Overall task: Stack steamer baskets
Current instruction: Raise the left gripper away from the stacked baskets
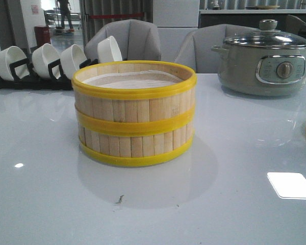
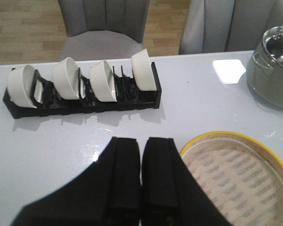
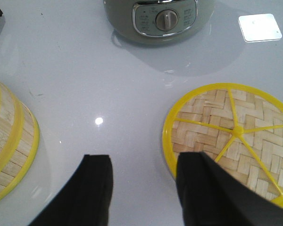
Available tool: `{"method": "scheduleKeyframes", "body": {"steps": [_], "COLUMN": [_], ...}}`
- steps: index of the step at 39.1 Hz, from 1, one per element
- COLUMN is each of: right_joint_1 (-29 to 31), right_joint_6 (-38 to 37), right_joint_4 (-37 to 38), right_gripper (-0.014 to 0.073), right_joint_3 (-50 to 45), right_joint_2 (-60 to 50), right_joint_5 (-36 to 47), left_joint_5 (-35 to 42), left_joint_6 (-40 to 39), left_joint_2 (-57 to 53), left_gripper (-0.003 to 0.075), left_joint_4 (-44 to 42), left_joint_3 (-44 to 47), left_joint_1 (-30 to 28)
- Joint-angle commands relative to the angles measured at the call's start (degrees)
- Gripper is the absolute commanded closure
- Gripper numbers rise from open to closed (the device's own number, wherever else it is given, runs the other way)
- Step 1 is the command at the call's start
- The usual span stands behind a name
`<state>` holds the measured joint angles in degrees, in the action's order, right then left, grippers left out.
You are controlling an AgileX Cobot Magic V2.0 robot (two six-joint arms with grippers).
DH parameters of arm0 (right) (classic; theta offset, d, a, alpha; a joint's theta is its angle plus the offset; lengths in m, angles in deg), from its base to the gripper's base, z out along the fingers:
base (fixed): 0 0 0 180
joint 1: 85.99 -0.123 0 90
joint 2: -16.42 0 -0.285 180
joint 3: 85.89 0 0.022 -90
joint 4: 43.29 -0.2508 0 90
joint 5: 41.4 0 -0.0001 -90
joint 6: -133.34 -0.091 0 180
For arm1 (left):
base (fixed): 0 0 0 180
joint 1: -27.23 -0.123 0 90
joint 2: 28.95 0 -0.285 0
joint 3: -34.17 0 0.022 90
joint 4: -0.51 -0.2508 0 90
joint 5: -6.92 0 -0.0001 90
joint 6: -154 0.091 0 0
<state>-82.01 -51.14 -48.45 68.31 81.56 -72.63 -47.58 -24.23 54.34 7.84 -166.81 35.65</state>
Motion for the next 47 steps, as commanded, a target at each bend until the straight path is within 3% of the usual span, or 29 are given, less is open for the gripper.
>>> {"method": "scheduleKeyframes", "body": {"steps": [1, 27, 36, 47], "right_joint_1": [-0.1, -0.1, -0.1, -0.1], "right_joint_6": [0.0, 0.0, 0.0, 0.0], "right_joint_4": [-0.4, -2.5, -2.6, -2.6], "right_gripper": [0.0169, 0.0169, 0.0169, 0.0169], "right_joint_3": [2.0, 2.0, 2.0, 2.0], "right_joint_2": [-0.4, -0.4, -0.4, -0.4], "right_joint_5": [3.8, 3.7, 3.7, 3.3], "left_joint_5": [7.2, 25.4, 31.9, 35.2], "left_joint_6": [-0.3, -0.3, -0.3, -0.3], "left_joint_2": [-6.8, -36.7, -42.4, -43.0], "left_gripper": [0.0634, 0.0634, 0.0634, 0.0634], "left_joint_4": [1.0, 1.0, 2.1, 2.1], "left_joint_3": [4.8, 51.6, 62.7, 69.6], "left_joint_1": [-0.5, -0.5, -0.2, -0.2]}}
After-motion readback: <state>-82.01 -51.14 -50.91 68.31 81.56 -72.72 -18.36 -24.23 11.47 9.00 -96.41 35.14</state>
